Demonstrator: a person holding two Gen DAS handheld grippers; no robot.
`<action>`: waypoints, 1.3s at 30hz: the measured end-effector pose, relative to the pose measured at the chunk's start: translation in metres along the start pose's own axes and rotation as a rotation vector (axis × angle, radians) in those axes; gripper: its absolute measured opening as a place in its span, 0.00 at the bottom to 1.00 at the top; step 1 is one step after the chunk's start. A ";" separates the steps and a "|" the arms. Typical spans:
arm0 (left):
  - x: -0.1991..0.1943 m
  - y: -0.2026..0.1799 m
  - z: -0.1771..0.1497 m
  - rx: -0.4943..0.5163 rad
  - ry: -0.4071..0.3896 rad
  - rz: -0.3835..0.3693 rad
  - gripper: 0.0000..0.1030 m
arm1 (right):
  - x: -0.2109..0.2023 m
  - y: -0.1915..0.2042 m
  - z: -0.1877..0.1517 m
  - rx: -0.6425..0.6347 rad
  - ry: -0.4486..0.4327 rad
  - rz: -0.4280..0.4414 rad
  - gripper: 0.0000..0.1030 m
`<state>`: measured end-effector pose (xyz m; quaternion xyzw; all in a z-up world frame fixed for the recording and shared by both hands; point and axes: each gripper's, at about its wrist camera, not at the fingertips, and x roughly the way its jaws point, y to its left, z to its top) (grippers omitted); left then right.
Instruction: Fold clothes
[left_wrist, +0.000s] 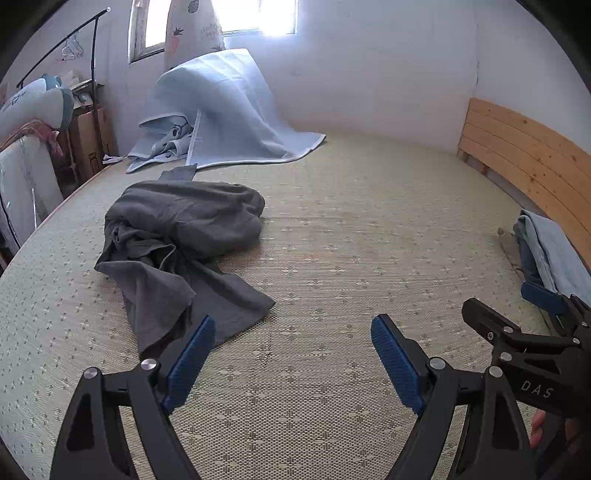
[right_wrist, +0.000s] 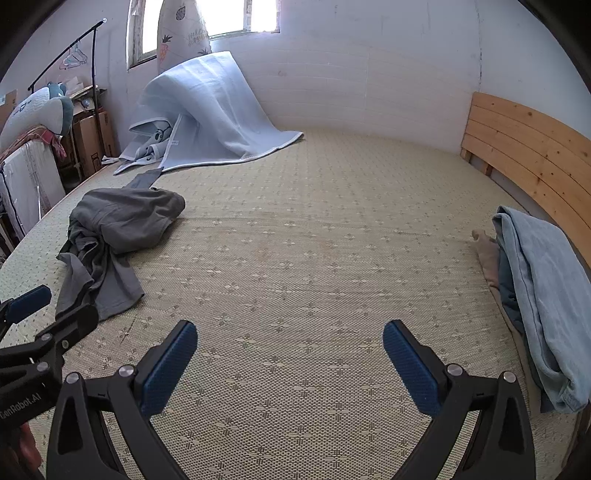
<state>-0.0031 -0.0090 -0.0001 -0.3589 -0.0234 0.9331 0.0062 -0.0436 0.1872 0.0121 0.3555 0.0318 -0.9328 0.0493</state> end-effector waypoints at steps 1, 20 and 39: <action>-0.001 0.001 0.000 -0.001 0.001 -0.002 0.87 | 0.000 -0.001 0.000 0.000 0.000 0.002 1.00; -0.028 0.065 0.006 -0.042 -0.037 0.026 0.87 | -0.001 0.026 0.004 -0.001 0.006 0.108 1.00; -0.053 0.203 0.012 -0.370 -0.058 0.035 0.87 | 0.046 0.154 0.049 -0.037 0.138 0.369 0.81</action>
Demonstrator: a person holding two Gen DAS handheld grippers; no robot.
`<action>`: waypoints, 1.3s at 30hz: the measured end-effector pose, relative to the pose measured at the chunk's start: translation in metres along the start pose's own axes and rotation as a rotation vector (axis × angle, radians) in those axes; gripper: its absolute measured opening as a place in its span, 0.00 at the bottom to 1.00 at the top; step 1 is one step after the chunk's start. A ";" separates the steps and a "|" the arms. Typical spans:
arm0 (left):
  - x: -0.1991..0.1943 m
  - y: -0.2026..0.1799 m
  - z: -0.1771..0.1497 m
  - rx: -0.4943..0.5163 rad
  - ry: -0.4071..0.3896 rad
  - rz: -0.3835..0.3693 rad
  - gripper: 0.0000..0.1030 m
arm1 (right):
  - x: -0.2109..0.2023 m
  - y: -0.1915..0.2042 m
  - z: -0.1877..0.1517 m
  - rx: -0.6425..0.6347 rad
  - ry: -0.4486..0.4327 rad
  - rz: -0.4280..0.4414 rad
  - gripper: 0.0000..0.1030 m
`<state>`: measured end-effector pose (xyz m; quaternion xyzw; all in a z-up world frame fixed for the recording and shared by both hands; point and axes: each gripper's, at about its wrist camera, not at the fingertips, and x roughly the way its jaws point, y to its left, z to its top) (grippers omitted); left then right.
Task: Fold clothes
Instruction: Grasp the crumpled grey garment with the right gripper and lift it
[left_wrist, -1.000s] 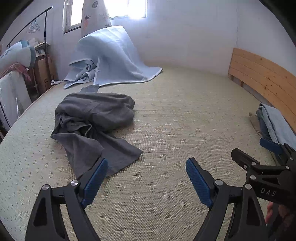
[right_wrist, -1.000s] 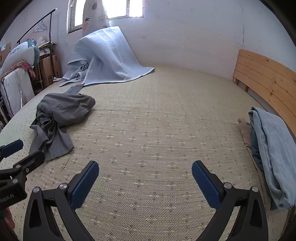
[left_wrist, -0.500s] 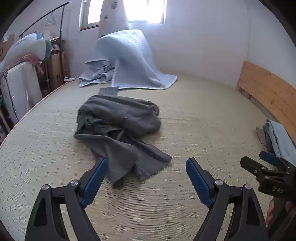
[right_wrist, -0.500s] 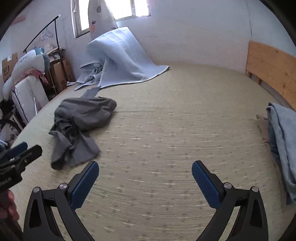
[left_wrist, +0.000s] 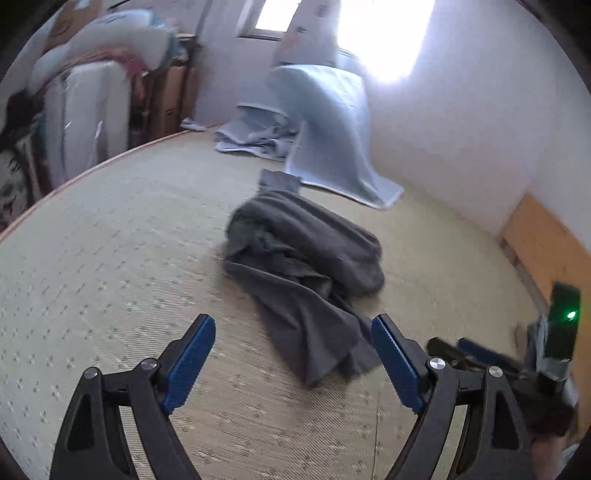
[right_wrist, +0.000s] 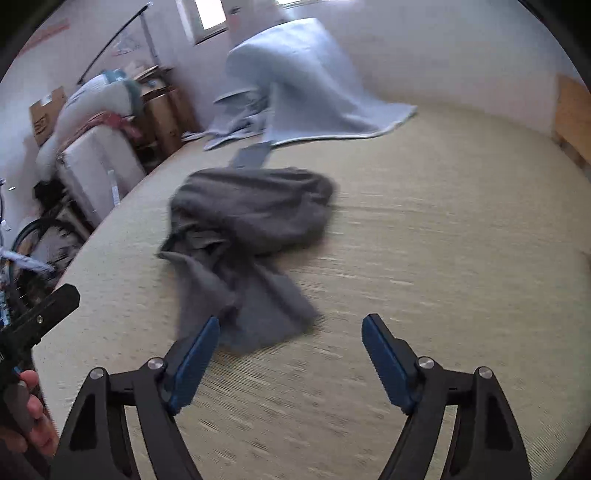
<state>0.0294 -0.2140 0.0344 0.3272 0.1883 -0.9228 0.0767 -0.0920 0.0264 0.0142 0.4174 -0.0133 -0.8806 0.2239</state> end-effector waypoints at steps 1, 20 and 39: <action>-0.001 0.007 0.002 -0.028 -0.002 -0.001 0.87 | 0.008 0.008 0.004 -0.010 0.009 0.018 0.80; -0.013 0.071 0.020 -0.252 -0.024 -0.028 0.87 | 0.161 0.060 0.068 0.046 0.219 0.154 0.60; 0.000 0.053 0.015 -0.226 0.049 -0.099 0.87 | 0.081 0.046 0.085 -0.011 0.006 0.160 0.01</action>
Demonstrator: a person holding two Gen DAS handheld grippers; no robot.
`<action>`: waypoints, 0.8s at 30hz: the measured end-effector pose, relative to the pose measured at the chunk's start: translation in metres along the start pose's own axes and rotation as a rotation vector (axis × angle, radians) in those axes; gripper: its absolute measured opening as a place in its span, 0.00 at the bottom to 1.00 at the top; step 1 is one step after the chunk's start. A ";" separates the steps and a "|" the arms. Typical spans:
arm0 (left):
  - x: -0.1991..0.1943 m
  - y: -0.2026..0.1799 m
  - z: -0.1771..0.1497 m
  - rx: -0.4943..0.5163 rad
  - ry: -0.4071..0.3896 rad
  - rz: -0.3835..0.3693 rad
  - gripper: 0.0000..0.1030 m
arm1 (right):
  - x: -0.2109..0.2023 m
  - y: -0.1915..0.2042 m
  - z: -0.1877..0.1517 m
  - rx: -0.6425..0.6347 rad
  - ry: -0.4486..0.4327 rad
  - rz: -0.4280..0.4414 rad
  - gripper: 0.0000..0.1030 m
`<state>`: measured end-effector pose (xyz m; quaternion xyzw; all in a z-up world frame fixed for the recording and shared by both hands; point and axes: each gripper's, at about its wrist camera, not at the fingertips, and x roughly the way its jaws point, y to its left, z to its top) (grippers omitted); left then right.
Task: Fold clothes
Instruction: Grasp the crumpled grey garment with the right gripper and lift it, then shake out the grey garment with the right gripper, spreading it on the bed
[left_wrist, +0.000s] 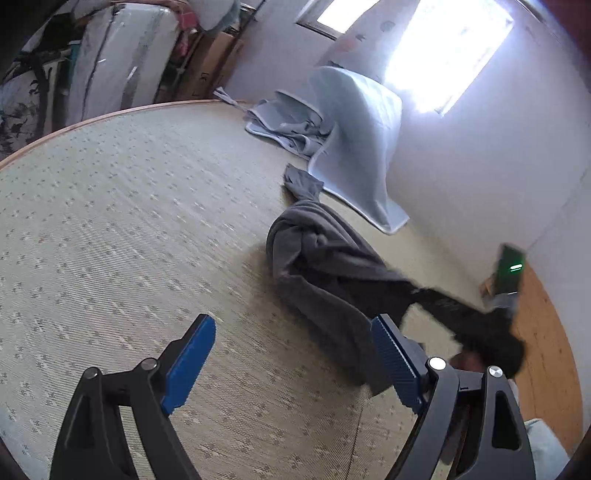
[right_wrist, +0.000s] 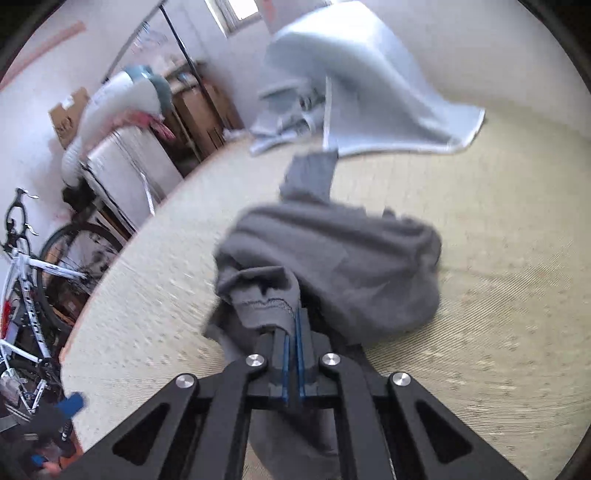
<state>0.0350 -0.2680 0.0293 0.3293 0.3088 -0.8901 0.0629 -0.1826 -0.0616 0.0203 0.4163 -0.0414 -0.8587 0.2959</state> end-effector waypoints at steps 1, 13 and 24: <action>0.001 -0.004 -0.001 0.010 0.005 -0.004 0.87 | -0.014 0.001 0.000 -0.009 -0.018 0.002 0.01; 0.012 -0.035 -0.014 0.088 0.062 -0.054 0.87 | -0.215 -0.026 -0.034 -0.018 -0.238 -0.061 0.01; 0.036 -0.096 -0.049 0.208 0.182 -0.149 0.87 | -0.381 -0.105 -0.125 0.112 -0.303 -0.273 0.01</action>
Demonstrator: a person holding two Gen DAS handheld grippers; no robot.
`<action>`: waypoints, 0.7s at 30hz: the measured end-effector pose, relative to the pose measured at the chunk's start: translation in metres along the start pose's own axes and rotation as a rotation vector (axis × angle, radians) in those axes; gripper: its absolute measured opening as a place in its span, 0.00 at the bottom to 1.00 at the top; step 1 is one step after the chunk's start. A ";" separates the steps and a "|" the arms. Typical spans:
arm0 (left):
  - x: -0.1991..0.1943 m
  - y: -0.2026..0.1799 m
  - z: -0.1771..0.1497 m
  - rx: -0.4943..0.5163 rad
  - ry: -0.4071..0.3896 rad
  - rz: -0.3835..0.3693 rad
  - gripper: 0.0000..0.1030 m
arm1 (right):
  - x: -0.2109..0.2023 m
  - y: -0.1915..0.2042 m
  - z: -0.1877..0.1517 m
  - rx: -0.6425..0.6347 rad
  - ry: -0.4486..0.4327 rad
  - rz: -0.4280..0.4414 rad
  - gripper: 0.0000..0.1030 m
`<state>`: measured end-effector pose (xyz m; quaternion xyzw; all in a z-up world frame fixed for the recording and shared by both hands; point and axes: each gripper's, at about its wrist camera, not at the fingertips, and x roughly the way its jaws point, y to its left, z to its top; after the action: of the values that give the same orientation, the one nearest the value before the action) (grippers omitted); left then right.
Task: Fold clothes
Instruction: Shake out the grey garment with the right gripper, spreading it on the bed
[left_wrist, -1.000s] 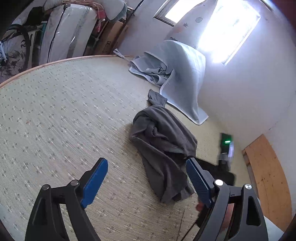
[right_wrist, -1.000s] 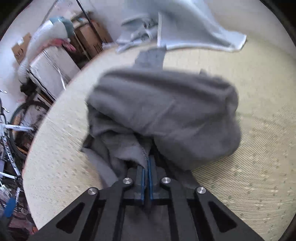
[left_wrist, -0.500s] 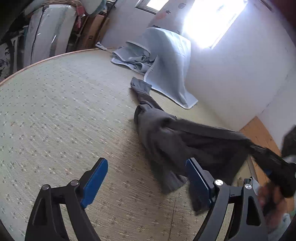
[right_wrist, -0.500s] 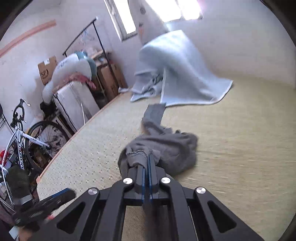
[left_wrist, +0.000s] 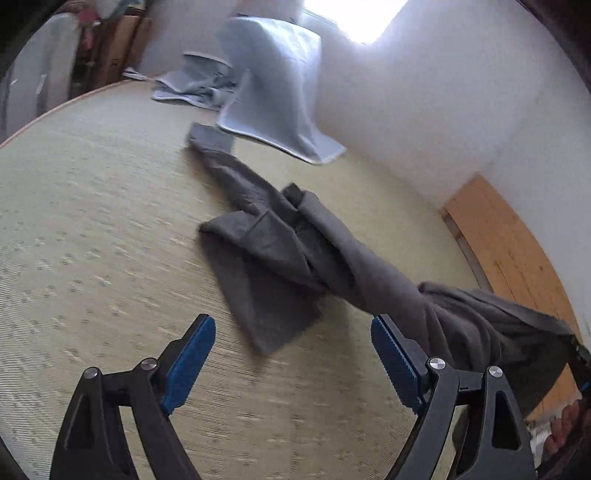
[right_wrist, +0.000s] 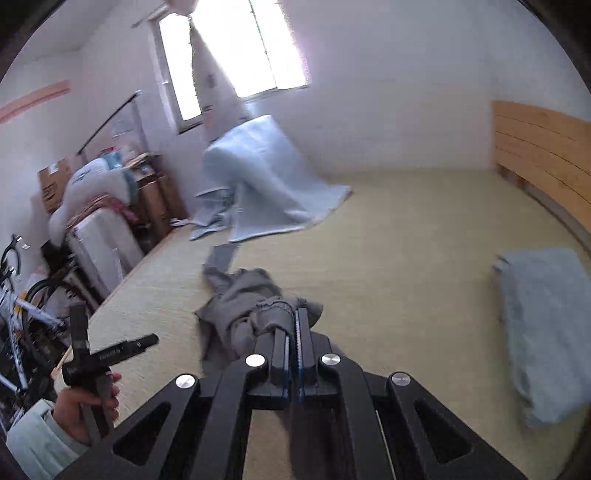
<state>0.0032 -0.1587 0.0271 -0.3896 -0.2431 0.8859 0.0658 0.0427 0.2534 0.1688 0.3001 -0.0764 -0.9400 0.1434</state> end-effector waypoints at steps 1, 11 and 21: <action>0.003 -0.007 -0.002 0.009 0.008 -0.008 0.87 | -0.010 -0.013 -0.005 0.019 0.001 -0.030 0.01; 0.032 -0.065 -0.015 0.043 0.040 -0.066 0.87 | -0.046 -0.147 -0.060 0.256 0.160 -0.359 0.04; 0.059 -0.092 -0.024 0.020 0.053 -0.085 0.87 | -0.048 -0.118 -0.053 0.125 0.052 -0.508 0.70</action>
<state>-0.0272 -0.0514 0.0187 -0.4016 -0.2485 0.8740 0.1139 0.0848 0.3773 0.1252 0.3421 -0.0527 -0.9312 -0.1138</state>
